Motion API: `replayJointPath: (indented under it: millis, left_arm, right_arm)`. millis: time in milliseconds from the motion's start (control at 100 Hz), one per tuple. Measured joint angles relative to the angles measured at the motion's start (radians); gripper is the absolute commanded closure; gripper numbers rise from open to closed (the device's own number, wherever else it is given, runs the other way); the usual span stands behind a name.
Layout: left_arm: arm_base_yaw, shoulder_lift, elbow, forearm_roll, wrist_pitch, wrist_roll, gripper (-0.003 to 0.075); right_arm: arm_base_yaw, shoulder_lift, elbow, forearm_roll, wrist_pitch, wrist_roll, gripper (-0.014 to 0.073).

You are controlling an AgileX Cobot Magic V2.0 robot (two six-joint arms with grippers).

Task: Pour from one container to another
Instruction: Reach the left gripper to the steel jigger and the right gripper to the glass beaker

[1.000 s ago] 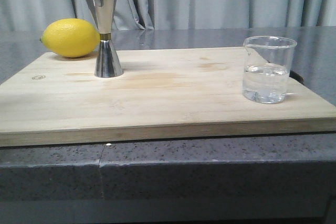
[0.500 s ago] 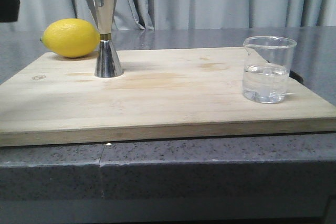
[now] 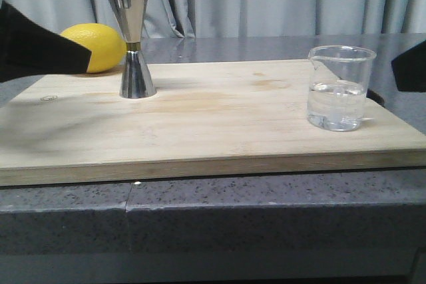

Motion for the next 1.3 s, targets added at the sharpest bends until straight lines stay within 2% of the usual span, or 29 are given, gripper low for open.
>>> replayJointPath:
  millis: [310, 970, 1300]
  left_arm:
    - [0.000, 0.089, -0.088, 0.000, 0.032, 0.030, 0.0218]
    - [0.000, 0.266, -0.180, 0.000, 0.160, 0.057, 0.0227]
    - [0.000, 0.322, -0.227, 0.000, 0.219, 0.057, 0.0227]
  right_arm:
    - [0.053, 0.000, 0.047, 0.013, -0.133, -0.002, 0.0100]
    - [0.053, 0.002, 0.049, 0.027, -0.161, -0.002, 0.0100]
    - [0.075, 0.117, 0.049, 0.027, -0.182, -0.002, 0.0100]
